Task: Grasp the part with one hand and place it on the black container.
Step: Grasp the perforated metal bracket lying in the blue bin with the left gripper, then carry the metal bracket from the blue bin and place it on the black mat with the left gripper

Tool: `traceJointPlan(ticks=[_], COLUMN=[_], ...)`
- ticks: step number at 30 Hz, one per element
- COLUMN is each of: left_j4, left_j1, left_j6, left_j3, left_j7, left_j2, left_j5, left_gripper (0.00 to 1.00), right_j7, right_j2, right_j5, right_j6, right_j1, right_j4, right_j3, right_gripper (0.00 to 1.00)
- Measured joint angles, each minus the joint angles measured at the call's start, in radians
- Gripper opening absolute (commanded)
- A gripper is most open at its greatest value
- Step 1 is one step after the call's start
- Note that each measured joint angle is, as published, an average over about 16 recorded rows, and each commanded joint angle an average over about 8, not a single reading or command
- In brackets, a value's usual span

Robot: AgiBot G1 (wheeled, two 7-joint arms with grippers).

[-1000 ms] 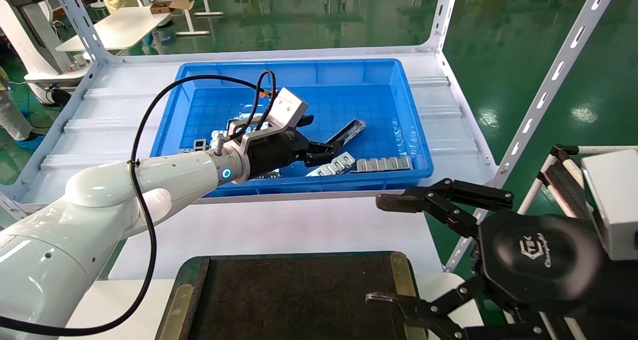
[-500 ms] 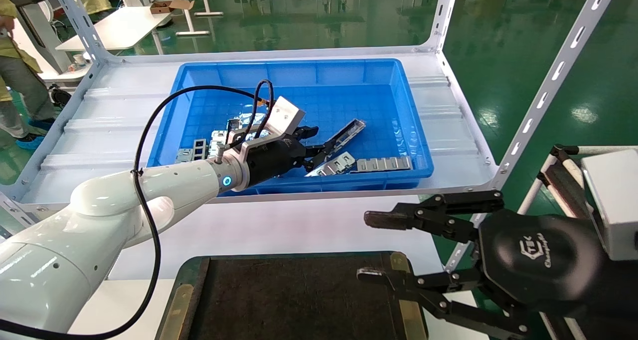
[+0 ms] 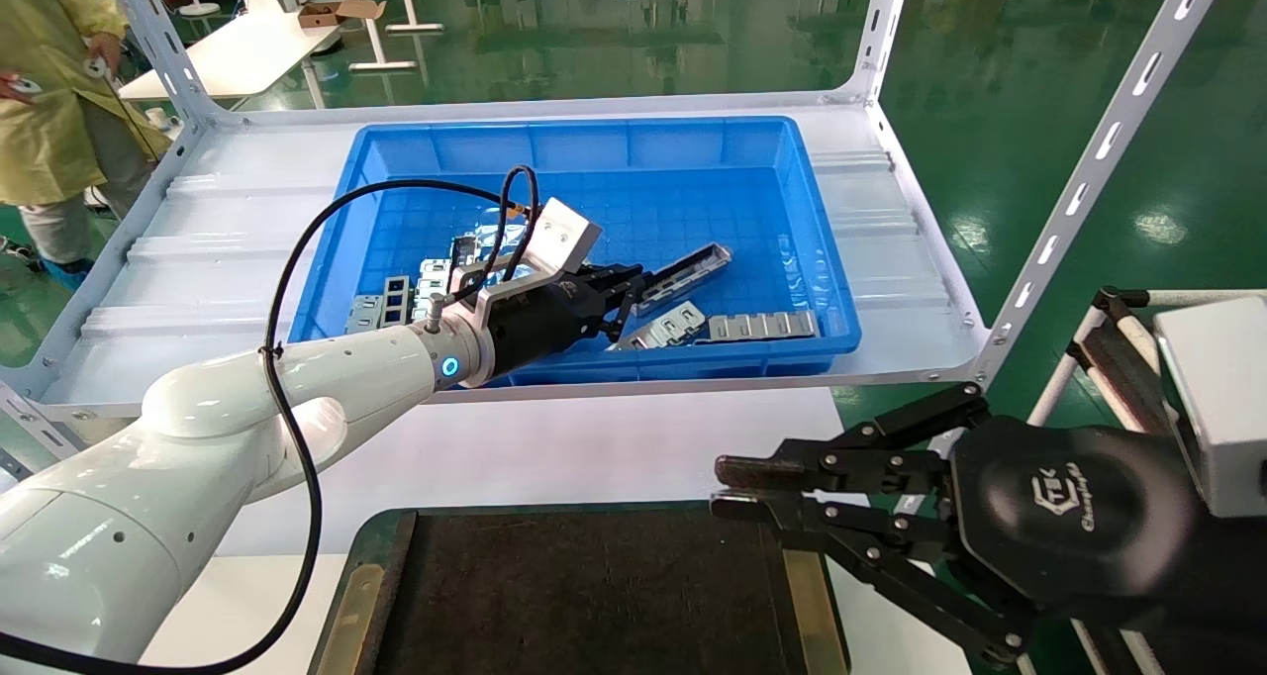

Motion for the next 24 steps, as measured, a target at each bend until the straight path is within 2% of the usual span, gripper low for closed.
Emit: traceJointPlan(ticks=[15,24], left_j4=[-0.002,0.021], left_j1=[-0.015,-0.045], left_j6=[0.006,0.090], left_j3=[0.026,0.010], left_j7=[0.024,0.063], left_j2=[-0.003,-0.016], left_j5=[-0.099,-0.171], left_gripper=[0.00,0.00], right_j7=[0.000,-0.001], right_j2=[0.000,0.001], right_j5=[0.001,0.001], right_j6=[0.000,0.001], right_j1=[0.000,0.000], right_j4=[0.000,0.000], right_j3=[-0.001,-0.001], right_gripper=[0.00,0.00])
